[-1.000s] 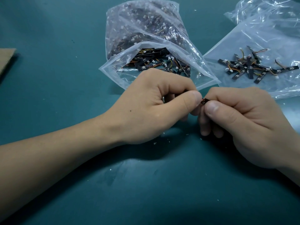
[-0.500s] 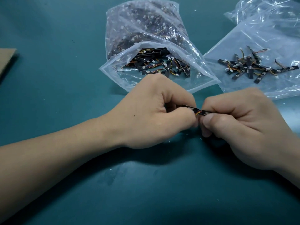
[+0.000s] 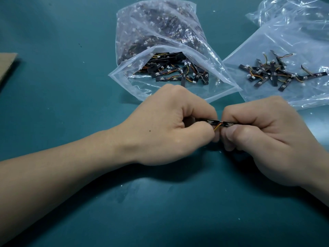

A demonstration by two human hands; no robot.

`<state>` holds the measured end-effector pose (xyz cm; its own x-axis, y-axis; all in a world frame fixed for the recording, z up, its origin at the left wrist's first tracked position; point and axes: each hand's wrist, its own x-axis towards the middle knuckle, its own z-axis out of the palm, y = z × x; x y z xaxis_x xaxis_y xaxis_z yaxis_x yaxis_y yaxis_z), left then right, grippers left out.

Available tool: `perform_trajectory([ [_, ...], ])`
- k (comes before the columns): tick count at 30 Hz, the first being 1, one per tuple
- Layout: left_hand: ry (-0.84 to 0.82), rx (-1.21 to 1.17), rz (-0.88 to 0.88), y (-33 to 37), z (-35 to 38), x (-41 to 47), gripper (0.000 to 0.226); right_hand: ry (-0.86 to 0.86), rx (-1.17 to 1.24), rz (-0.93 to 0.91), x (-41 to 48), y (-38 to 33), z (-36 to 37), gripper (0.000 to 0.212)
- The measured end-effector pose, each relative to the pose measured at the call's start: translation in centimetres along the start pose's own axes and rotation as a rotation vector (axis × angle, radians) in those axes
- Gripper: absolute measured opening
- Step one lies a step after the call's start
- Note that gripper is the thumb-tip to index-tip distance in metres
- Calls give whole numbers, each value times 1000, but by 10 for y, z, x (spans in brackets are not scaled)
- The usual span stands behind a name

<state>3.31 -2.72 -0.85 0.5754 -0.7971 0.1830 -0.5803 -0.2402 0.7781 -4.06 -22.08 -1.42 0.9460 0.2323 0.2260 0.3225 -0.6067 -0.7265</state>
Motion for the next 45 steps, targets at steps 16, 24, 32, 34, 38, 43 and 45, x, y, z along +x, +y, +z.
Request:
perform_trajectory([
  [16, 33, -48, -11, 3, 0, -2, 29, 36, -43, -12, -1, -1, 1, 34],
  [24, 4, -49, -18, 3, -1, -2, 25, 39, -62, -30, -1, -2, 2, 34],
  [32, 27, -41, -29, 4, -1, -2, 24, 43, -69, -21, -1, 0, 2, 35],
  [34, 46, -49, -44, 4, 0, -2, 24, 53, -49, -1, -1, 0, 1, 32],
  [38, 49, -36, -54, 5, 0, -2, 23, 58, -36, -1, -1, 0, 1, 32],
  [43, 67, -28, -49, 5, 0, -1, 22, 52, -32, 2, 0, 0, 1, 28],
  [45, 82, -17, -48, 5, 0, -1, 23, 57, -47, -7, 0, -1, 1, 28],
])
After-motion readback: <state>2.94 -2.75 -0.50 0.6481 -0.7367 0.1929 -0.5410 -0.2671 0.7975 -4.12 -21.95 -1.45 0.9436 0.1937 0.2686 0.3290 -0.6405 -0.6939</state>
